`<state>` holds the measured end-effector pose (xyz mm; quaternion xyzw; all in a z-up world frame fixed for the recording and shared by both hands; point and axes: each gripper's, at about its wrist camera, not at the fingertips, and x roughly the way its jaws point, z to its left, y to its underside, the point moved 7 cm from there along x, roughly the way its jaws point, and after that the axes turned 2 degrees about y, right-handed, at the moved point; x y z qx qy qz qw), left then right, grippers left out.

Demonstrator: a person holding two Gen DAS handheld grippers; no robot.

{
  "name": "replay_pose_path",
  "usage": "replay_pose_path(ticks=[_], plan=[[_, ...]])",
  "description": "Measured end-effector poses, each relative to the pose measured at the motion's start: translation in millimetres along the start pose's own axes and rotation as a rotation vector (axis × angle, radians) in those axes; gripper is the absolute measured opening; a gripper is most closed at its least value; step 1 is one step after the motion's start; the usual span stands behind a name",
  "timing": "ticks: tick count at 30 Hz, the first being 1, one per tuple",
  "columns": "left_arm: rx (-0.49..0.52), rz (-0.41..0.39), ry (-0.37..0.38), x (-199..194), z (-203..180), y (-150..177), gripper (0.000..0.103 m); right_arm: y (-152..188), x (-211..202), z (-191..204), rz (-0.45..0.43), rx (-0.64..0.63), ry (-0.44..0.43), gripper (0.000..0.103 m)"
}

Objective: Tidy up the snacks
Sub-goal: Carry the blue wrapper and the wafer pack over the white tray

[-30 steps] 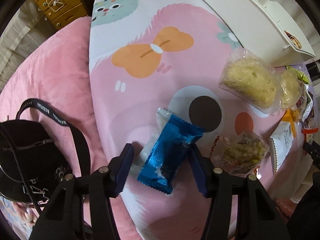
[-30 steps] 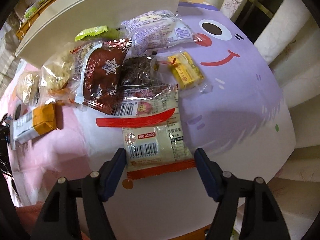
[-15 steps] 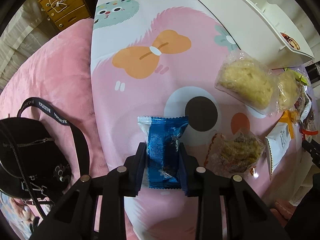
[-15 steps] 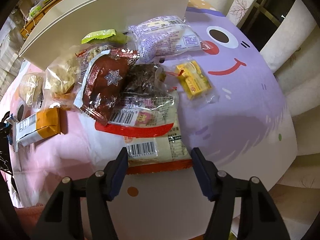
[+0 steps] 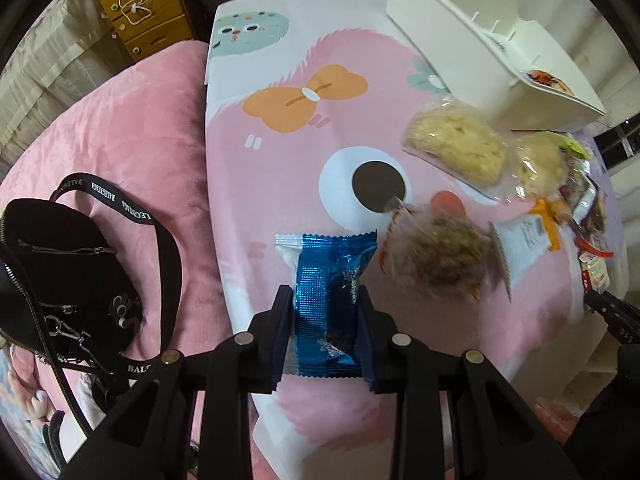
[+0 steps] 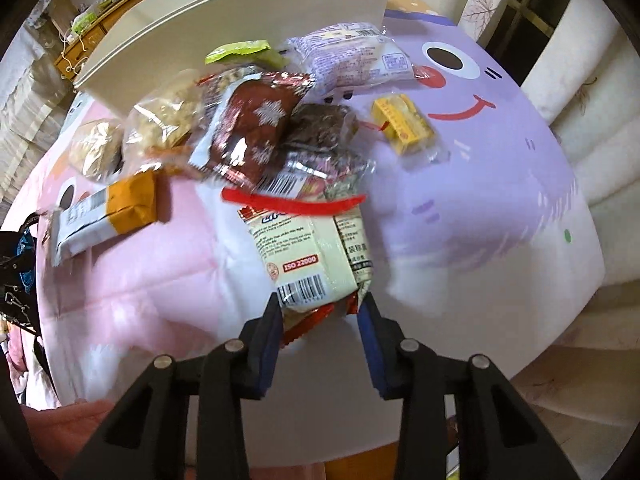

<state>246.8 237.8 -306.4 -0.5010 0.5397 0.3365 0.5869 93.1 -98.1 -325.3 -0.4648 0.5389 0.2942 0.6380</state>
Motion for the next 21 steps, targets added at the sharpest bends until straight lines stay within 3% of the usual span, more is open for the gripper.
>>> replay_pose_path(ticks=[12, 21], plan=[[0.083, -0.065, 0.029, -56.3, -35.5, 28.1, 0.028, 31.8, -49.9, 0.7, -0.132, 0.022, -0.051, 0.037], [0.189, -0.125, 0.148, -101.2, -93.0, 19.0, 0.028, 9.1, -85.8, -6.6, -0.22, -0.006, -0.068, 0.037]])
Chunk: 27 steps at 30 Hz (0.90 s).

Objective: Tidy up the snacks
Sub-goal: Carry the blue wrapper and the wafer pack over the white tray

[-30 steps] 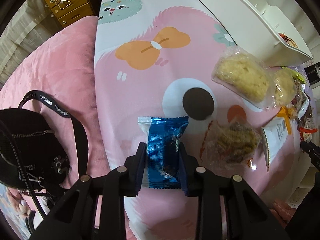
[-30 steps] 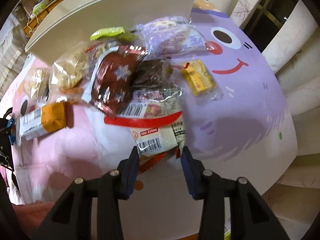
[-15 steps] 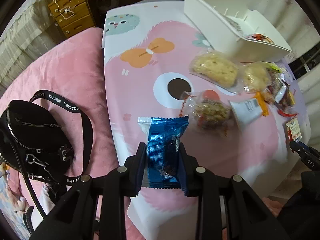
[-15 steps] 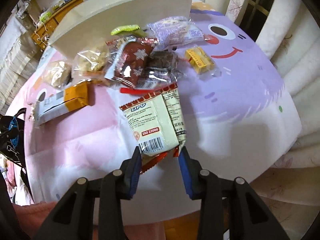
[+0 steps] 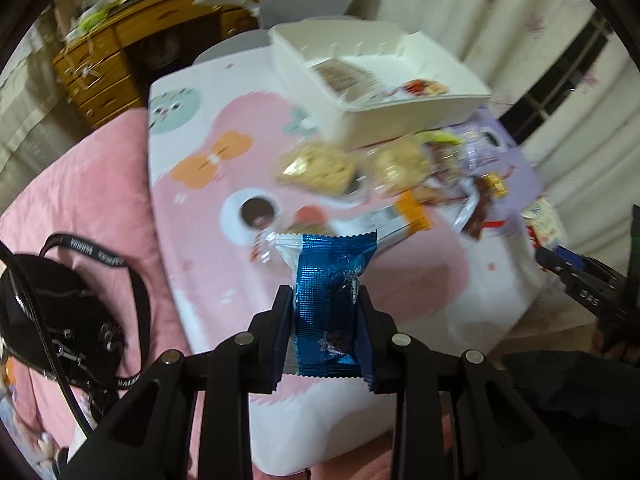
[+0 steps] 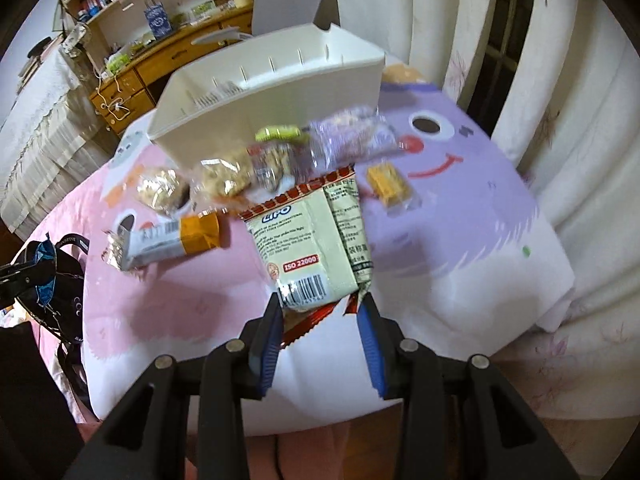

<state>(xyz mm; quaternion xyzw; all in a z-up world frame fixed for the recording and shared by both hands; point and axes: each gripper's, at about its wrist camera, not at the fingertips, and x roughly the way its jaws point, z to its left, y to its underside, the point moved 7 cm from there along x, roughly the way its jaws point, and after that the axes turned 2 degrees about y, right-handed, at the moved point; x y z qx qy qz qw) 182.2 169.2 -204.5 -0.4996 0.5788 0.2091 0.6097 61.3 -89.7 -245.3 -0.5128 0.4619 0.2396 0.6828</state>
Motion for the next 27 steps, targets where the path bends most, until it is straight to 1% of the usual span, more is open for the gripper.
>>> replay_pose_path(ticks=[4, 7, 10, 15, 20, 23, 27], plan=[[0.032, -0.022, 0.02, -11.3, -25.4, -18.5, 0.028, -20.5, -6.9, -2.1, -0.015, -0.015, -0.012, 0.037], [0.029, -0.034, 0.04, -17.0, -43.8, -36.1, 0.028, -40.7, -10.8, -0.3, -0.033, -0.045, -0.028, 0.037], [0.023, -0.053, 0.029, -20.9, -58.4, -53.8, 0.028, -64.9, -13.8, 1.0, -0.056, -0.086, -0.068, 0.037], [-0.016, -0.069, 0.013, -16.7, -80.3, -85.9, 0.028, -104.8, -14.8, 0.7, -0.085, -0.165, -0.114, 0.037], [-0.076, -0.091, 0.002, -6.9, -96.7, -120.1, 0.028, -145.8, -11.1, -5.6, -0.108, -0.236, -0.151, 0.037], [-0.11, -0.105, -0.013, -1.7, -103.2, -138.6, 0.028, -168.2, -6.5, -12.0, -0.108, -0.249, -0.178, 0.037], [-0.157, -0.115, -0.034, 7.7, -106.6, -162.5, 0.028, -195.0, 3.0, -21.1, -0.088, -0.256, -0.228, 0.037]])
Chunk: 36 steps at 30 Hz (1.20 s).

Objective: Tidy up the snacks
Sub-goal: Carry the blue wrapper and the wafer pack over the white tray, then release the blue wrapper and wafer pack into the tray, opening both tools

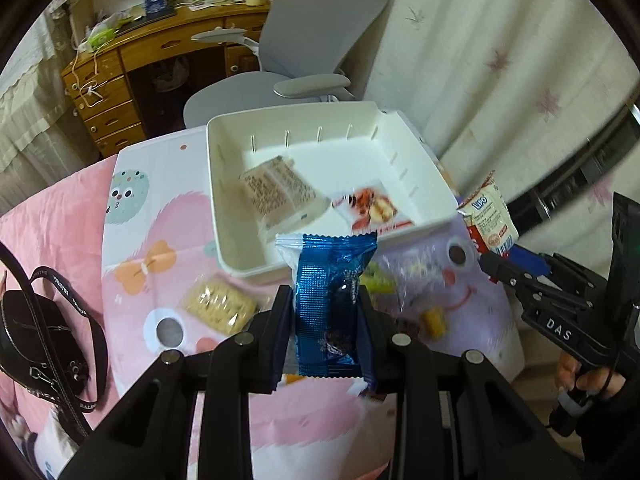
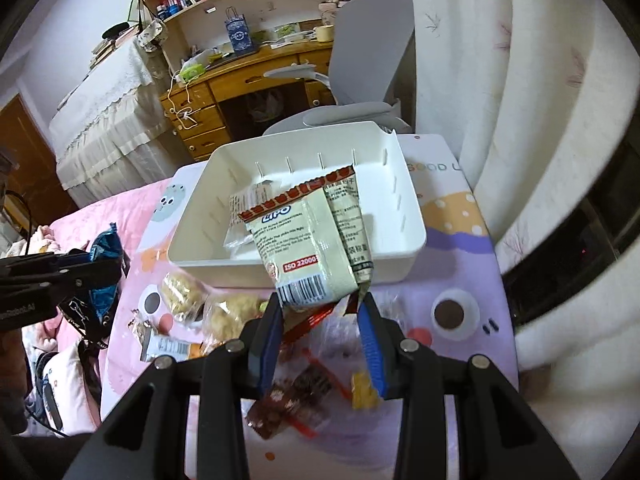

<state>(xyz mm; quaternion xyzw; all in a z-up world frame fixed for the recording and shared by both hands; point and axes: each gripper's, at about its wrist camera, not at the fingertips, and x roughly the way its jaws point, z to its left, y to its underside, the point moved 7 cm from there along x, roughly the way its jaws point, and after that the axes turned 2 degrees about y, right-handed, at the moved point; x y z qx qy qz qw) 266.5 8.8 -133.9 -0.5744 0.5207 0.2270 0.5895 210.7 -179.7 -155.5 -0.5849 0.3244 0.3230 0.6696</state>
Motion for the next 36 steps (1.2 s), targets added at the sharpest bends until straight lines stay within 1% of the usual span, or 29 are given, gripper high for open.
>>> replay_pose_path(ticks=[3, 7, 12, 16, 18, 19, 20, 22, 23, 24, 25, 26, 31, 34, 36], plan=[[-0.021, -0.016, -0.035, 10.3, -5.1, -18.8, 0.028, -13.7, 9.0, -9.8, 0.001, -0.013, -0.038, 0.037], [-0.057, -0.033, -0.066, 20.7, -7.7, -42.1, 0.028, -32.4, 22.2, -19.9, 0.0, -0.035, -0.064, 0.037], [-0.092, -0.029, -0.101, 36.8, -8.5, -69.3, 0.028, -53.9, 37.6, -28.2, -0.006, -0.036, -0.096, 0.038], [-0.112, -0.027, -0.1, 45.6, -9.6, -81.6, 0.028, -64.5, 45.0, -30.9, -0.018, -0.032, -0.108, 0.038], [-0.132, -0.02, -0.113, 51.1, -8.6, -84.8, 0.033, -68.5, 47.5, -32.3, -0.026, -0.032, -0.108, 0.04], [-0.141, -0.021, -0.116, 52.2, -8.4, -85.4, 0.039, -70.1, 48.7, -33.5, -0.03, -0.029, -0.105, 0.041], [-0.147, -0.023, -0.117, 53.1, -8.5, -85.8, 0.049, -71.7, 49.8, -34.8, -0.035, -0.021, -0.098, 0.042], [-0.159, -0.027, -0.123, 52.4, -8.7, -83.8, 0.055, -73.1, 51.2, -36.2, -0.039, -0.002, -0.105, 0.051], [-0.166, -0.029, -0.121, 51.7, -8.9, -83.3, 0.057, -73.7, 52.1, -36.9, -0.034, 0.004, -0.115, 0.055], [-0.171, -0.03, -0.115, 50.3, -8.9, -82.4, 0.059, -74.3, 52.8, -37.4, -0.029, 0.01, -0.123, 0.057], [-0.174, -0.03, -0.113, 49.7, -8.9, -82.0, 0.064, -74.8, 53.2, -38.8, -0.025, 0.014, -0.126, 0.058], [-0.175, -0.03, -0.114, 47.6, -8.8, -80.6, 0.066, -74.8, 53.4, -38.5, -0.023, 0.015, -0.126, 0.058], [-0.169, -0.022, -0.113, 39.1, -10.5, -72.7, 0.068, -71.4, 49.3, -34.4, -0.016, 0.015, -0.128, 0.06], [-0.166, -0.017, -0.104, 32.9, -12.3, -66.1, 0.068, -68.7, 42.3, -32.2, -0.02, 0.019, -0.129, 0.066], [-0.16, -0.018, -0.092, 27.3, -13.9, -59.8, 0.069, -63.3, 35.8, -28.0, -0.018, 0.018, -0.137, 0.073]])
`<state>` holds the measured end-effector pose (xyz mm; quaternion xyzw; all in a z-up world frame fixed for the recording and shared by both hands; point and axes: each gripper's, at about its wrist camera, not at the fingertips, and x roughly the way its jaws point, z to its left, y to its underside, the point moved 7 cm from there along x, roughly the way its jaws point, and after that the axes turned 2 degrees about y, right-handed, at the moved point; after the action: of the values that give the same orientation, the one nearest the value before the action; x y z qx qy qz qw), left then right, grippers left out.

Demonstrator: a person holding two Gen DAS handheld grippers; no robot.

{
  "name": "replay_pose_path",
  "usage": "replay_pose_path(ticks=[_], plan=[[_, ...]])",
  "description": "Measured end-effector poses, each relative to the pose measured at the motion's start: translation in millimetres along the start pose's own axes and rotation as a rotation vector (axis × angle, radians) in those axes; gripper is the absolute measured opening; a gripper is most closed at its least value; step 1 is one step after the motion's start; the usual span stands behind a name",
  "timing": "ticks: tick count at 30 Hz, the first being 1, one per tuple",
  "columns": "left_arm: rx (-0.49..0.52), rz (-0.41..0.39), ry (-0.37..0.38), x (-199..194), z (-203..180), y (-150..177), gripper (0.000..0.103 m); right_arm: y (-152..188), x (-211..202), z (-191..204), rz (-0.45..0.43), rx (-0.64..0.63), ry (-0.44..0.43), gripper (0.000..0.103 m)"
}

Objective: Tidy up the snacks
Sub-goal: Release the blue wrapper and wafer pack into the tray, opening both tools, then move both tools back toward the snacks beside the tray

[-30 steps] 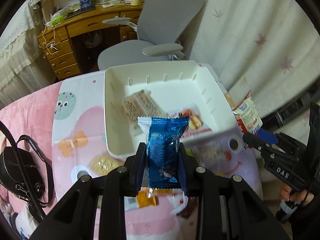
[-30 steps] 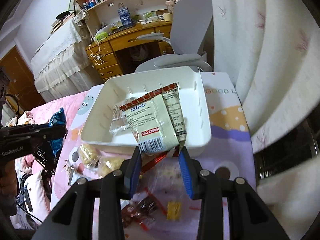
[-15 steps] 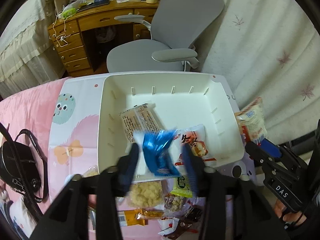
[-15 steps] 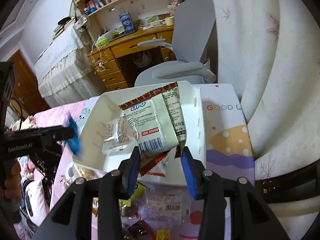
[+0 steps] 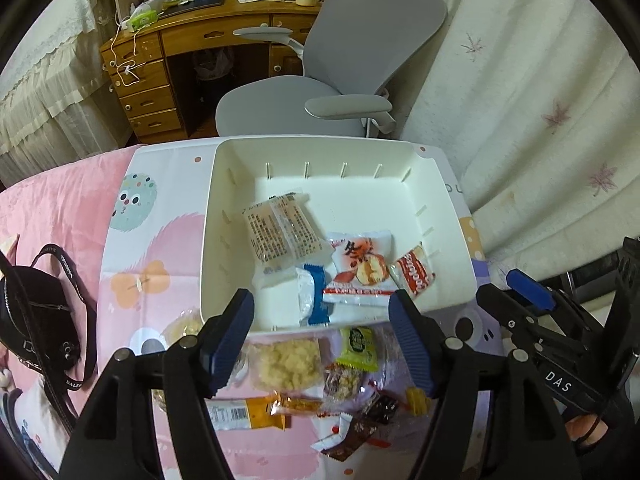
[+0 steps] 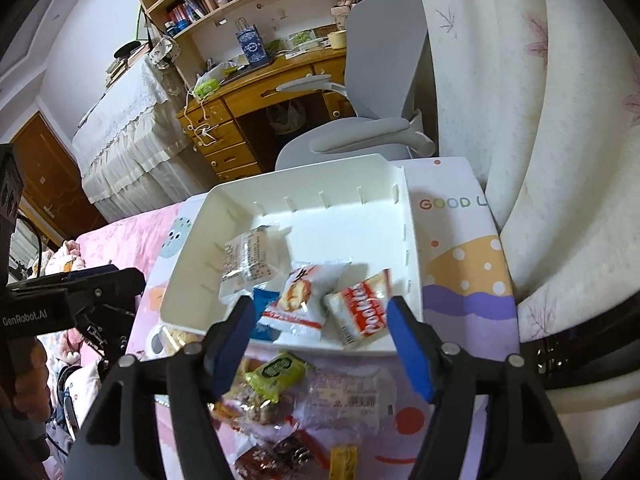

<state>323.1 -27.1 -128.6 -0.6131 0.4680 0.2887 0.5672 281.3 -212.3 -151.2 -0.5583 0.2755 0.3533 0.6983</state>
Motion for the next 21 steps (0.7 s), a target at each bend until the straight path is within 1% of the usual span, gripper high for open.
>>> replay_pose_path(ticks=[3, 6, 9, 11, 14, 21], plan=[[0.009, -0.004, 0.012, -9.2, 0.8, 11.0, 0.069, 7.6, -9.8, 4.6, -0.009, 0.013, 0.001, 0.081], [0.017, -0.006, 0.026, -17.7, 2.9, 23.4, 0.069, 17.6, -18.6, 8.9, -0.013, 0.024, 0.016, 0.084], [0.028, 0.0, 0.038, -24.6, 7.2, 38.0, 0.069, 30.5, -27.1, 11.9, -0.016, 0.039, 0.056, 0.086], [0.035, 0.004, 0.043, -30.5, 10.6, 49.7, 0.069, 40.6, -31.5, 14.4, -0.01, 0.053, 0.068, 0.088], [0.048, 0.005, 0.056, -39.6, 15.2, 66.8, 0.069, 58.4, -39.3, 20.3, -0.005, 0.074, 0.069, 0.088], [0.093, 0.017, 0.095, -54.5, 21.8, 108.3, 0.07, 101.0, -57.8, 32.2, -0.022, 0.117, 0.114, 0.088]])
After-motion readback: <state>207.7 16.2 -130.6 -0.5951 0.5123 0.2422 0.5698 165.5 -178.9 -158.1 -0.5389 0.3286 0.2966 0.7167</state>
